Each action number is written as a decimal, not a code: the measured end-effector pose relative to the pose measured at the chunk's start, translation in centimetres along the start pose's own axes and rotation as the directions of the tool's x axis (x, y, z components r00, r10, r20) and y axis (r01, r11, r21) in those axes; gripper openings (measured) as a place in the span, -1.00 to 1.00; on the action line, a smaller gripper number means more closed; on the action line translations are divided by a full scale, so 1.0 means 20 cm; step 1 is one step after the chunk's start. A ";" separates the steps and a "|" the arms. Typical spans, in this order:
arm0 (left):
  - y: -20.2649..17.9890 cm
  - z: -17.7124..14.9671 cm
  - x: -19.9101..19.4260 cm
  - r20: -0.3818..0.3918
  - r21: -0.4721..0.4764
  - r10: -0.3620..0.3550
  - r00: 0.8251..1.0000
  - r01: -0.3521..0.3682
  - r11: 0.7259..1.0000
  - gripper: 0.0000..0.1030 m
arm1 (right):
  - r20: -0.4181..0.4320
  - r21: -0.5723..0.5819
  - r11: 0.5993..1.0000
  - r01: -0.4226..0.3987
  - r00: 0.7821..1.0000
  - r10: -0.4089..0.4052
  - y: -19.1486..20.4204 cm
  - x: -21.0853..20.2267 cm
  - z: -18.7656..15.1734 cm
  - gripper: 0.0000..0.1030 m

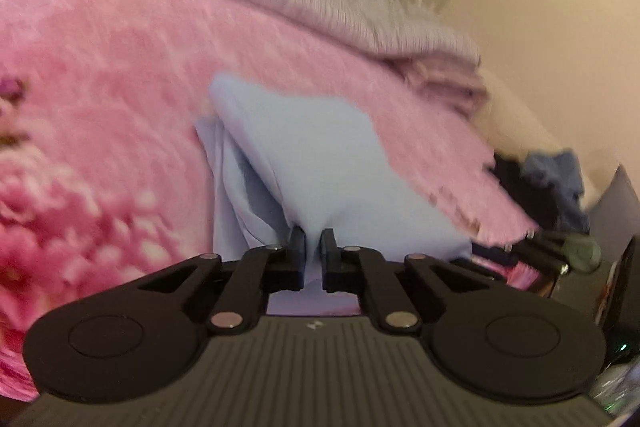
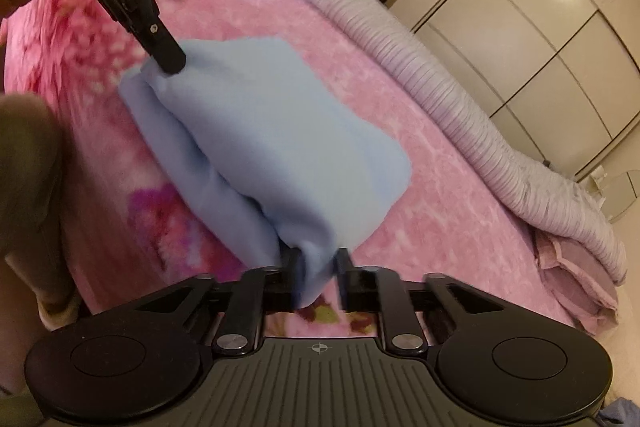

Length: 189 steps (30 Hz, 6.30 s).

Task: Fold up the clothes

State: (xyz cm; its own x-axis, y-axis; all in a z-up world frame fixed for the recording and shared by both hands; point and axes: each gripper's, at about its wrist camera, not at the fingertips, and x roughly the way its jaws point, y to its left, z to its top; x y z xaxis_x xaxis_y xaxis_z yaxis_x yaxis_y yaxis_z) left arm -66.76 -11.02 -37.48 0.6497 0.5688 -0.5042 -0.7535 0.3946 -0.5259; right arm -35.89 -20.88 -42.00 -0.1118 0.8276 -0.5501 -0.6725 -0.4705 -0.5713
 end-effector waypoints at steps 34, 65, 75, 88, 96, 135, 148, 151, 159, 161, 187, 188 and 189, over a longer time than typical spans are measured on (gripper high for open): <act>0.22 -0.32 0.03 0.043 -0.736 -0.013 0.999 0.041 0.676 -0.26 | 0.199 0.899 0.248 -0.361 0.841 0.503 -0.70 0.10 -0.21 -0.55; 0.14 -0.19 0.12 -0.037 -0.507 0.115 0.993 -0.117 0.854 -0.83 | 0.325 0.924 -0.358 -0.134 0.767 0.553 -0.69 0.34 -0.52 -0.94; -0.06 0.00 0.04 -0.154 -0.154 0.237 0.959 -0.261 0.953 -0.72 | 0.034 0.973 0.165 -0.158 0.815 0.578 -0.83 0.18 -0.24 -0.76; -0.05 0.24 0.45 -0.181 0.066 0.374 0.910 -0.368 0.928 -0.65 | -0.060 0.763 0.624 -0.168 0.943 0.329 -0.58 0.41 0.06 -0.29; 0.00 0.46 0.47 -0.115 0.064 0.346 0.931 -0.341 0.938 -0.66 | -0.105 0.755 0.647 -0.107 0.954 0.281 -0.76 0.50 0.23 -0.29; -0.42 0.00 0.24 -0.132 0.130 0.469 0.873 -0.454 0.881 -0.76 | -0.156 0.732 0.678 -0.063 0.953 0.258 -0.41 0.12 0.18 -0.28; -0.60 -0.14 0.08 -0.138 0.168 0.527 0.838 -0.505 0.847 -0.40 | -0.188 0.801 0.597 -0.038 0.932 0.311 -0.34 -0.08 0.03 -0.28; -0.64 -0.16 0.06 -0.127 0.180 0.528 0.840 -0.504 0.845 -0.38 | -0.184 0.808 0.588 -0.034 0.933 0.308 -0.33 -0.12 0.02 -0.28; -0.71 -0.21 -0.02 -0.104 0.205 0.542 0.834 -0.515 0.832 -0.32 | -0.156 0.816 0.576 -0.043 0.944 0.292 -0.31 -0.22 0.02 -0.28; -0.71 -0.21 -0.03 -0.102 0.206 0.542 0.834 -0.516 0.832 -0.32 | -0.149 0.818 0.573 -0.044 0.947 0.286 -0.31 -0.24 0.03 -0.28; -0.58 -0.12 0.01 -0.109 0.148 0.520 0.847 -0.504 0.851 -0.26 | -0.200 0.766 0.642 0.009 0.954 0.225 -0.35 -0.17 0.10 -0.26; -0.57 -0.12 0.01 -0.111 0.146 0.519 0.847 -0.503 0.852 -0.26 | -0.202 0.765 0.644 0.010 0.953 0.225 -0.35 -0.16 0.10 -0.26; -0.56 -0.11 0.02 -0.113 0.144 0.518 0.848 -0.502 0.853 -0.25 | -0.204 0.763 0.646 0.011 0.953 0.225 -0.35 -0.15 0.10 -0.26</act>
State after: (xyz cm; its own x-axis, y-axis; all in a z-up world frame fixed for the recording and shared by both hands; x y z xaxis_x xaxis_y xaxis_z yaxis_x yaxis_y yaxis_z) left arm -57.86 -16.85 -33.24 0.1720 0.6054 -0.7771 -0.9831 0.1554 -0.0965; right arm -32.32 -19.43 -35.11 -0.1083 0.6204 -0.7768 -0.9941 -0.0610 0.0899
